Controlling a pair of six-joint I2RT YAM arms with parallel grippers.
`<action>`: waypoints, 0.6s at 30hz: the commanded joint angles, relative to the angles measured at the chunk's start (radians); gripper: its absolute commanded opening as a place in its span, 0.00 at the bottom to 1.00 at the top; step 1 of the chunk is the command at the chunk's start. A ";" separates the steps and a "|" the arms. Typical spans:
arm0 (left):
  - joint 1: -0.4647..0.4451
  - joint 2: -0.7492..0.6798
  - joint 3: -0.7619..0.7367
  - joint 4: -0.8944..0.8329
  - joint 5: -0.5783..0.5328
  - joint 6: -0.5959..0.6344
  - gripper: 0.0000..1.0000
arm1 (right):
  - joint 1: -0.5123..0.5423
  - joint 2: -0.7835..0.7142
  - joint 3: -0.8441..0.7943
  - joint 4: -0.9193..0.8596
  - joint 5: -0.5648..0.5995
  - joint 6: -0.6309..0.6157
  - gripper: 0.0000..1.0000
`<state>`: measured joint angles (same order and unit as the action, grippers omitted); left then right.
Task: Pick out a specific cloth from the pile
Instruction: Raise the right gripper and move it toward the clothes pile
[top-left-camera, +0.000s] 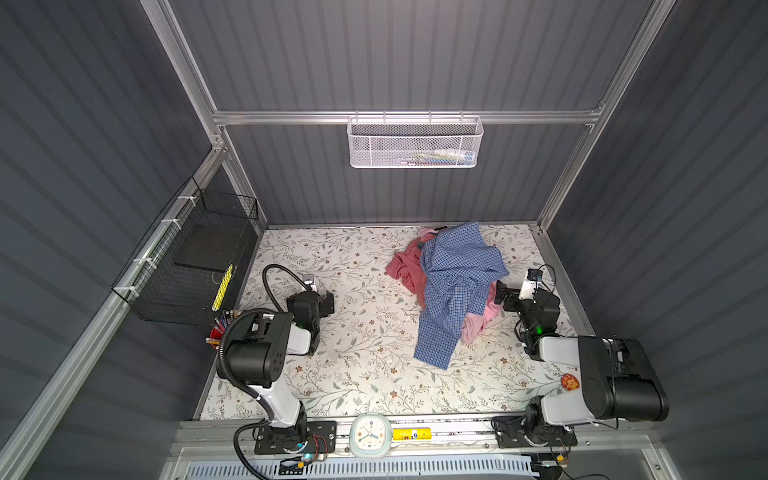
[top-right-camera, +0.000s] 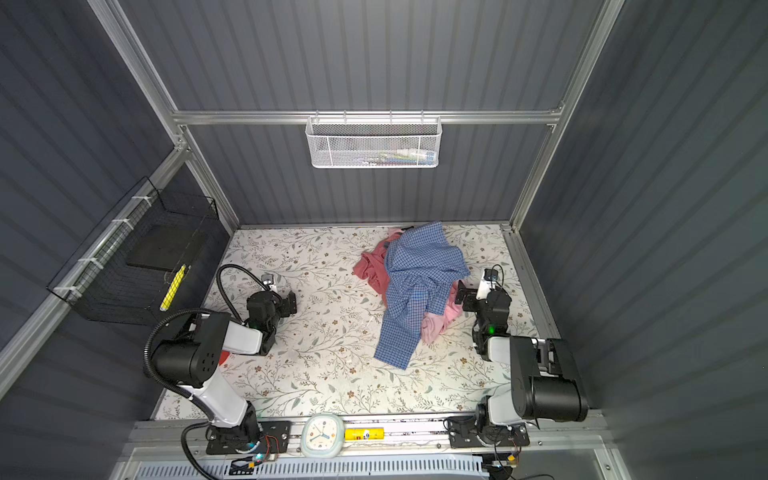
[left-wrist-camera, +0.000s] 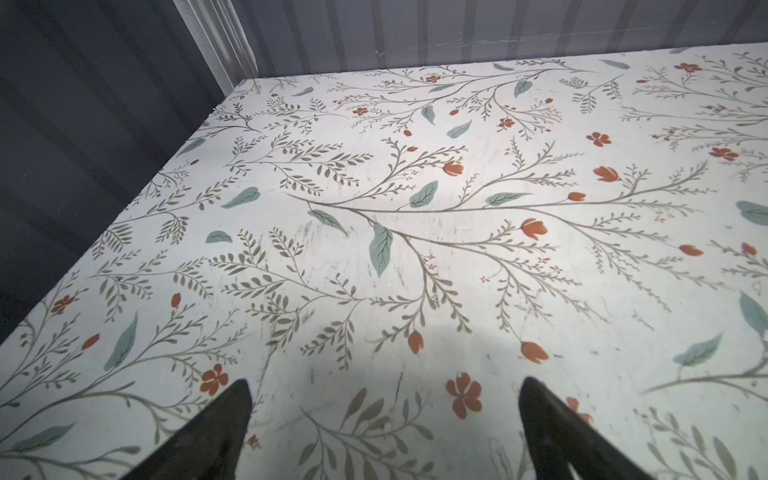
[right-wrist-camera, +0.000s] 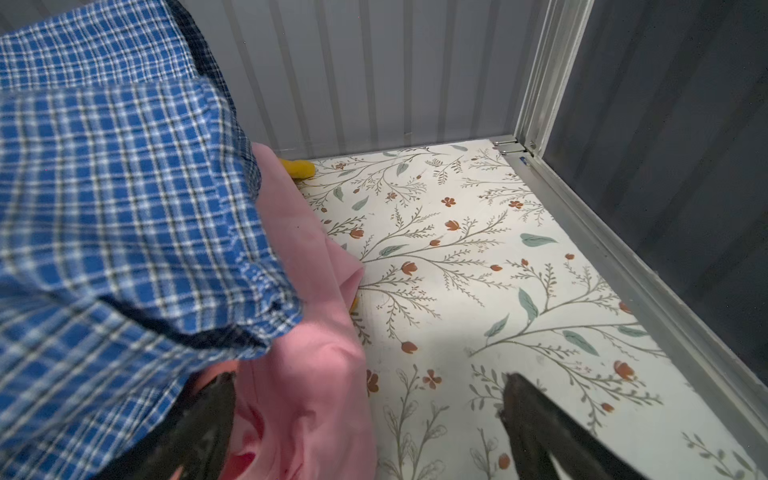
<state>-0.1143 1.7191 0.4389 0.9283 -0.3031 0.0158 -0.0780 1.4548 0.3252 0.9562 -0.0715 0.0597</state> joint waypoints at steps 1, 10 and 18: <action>0.002 -0.002 0.015 0.020 -0.013 0.001 1.00 | -0.004 0.006 0.007 0.007 0.011 0.000 0.99; 0.002 -0.001 0.017 0.018 -0.014 0.000 1.00 | -0.006 0.004 0.005 0.009 0.009 0.000 0.99; 0.004 -0.003 0.019 0.012 -0.010 0.000 1.00 | -0.008 0.002 0.001 0.015 0.003 0.004 0.99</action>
<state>-0.1143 1.7191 0.4408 0.9283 -0.3027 0.0158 -0.0811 1.4548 0.3252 0.9562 -0.0719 0.0601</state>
